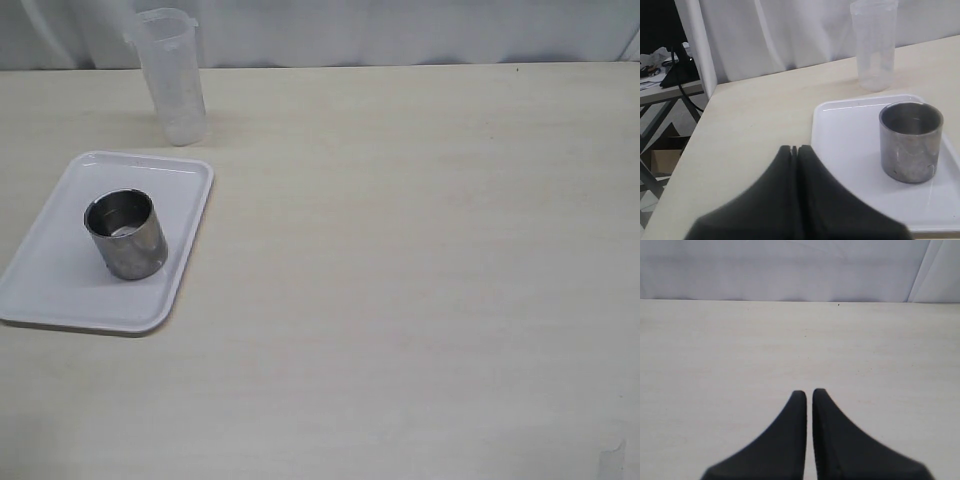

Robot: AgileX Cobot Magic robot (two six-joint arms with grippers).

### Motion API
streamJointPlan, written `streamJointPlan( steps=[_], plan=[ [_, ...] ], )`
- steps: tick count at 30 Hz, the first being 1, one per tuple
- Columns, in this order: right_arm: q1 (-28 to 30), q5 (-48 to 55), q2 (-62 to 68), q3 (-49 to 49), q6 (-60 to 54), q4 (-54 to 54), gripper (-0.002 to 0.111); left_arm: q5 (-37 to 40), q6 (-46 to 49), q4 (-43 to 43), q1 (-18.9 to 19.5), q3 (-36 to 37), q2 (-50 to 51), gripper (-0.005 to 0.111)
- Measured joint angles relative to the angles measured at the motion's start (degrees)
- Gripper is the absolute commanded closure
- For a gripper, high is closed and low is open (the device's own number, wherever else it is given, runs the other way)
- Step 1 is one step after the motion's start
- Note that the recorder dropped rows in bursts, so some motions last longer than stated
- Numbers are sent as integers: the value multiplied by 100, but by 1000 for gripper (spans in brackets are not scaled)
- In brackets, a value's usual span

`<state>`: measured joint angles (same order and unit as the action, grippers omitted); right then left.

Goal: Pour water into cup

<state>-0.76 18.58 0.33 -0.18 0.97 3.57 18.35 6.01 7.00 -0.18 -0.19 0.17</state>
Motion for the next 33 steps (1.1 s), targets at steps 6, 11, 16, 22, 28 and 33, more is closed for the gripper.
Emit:
streamJointPlan(
  steps=[6,11,16,22,28,33],
  plan=[
    [0,0,0,0,0,0,104,0,0,0,0,0,0,107],
    [0,0,0,0,0,0,104,0,-192,0,0,0,0,107],
    [0,0,0,0,0,0,104,0,-257,0,-41,0,0,107],
    [0,0,0,0,0,0,104,4,-272,0,-69,0,0,107],
    [0,0,0,0,0,0,104,4,-272,0,-69,0,0,107],
    [0,0,0,0,0,0,104,4,-272,0,-69,0,0,107]
  ],
)
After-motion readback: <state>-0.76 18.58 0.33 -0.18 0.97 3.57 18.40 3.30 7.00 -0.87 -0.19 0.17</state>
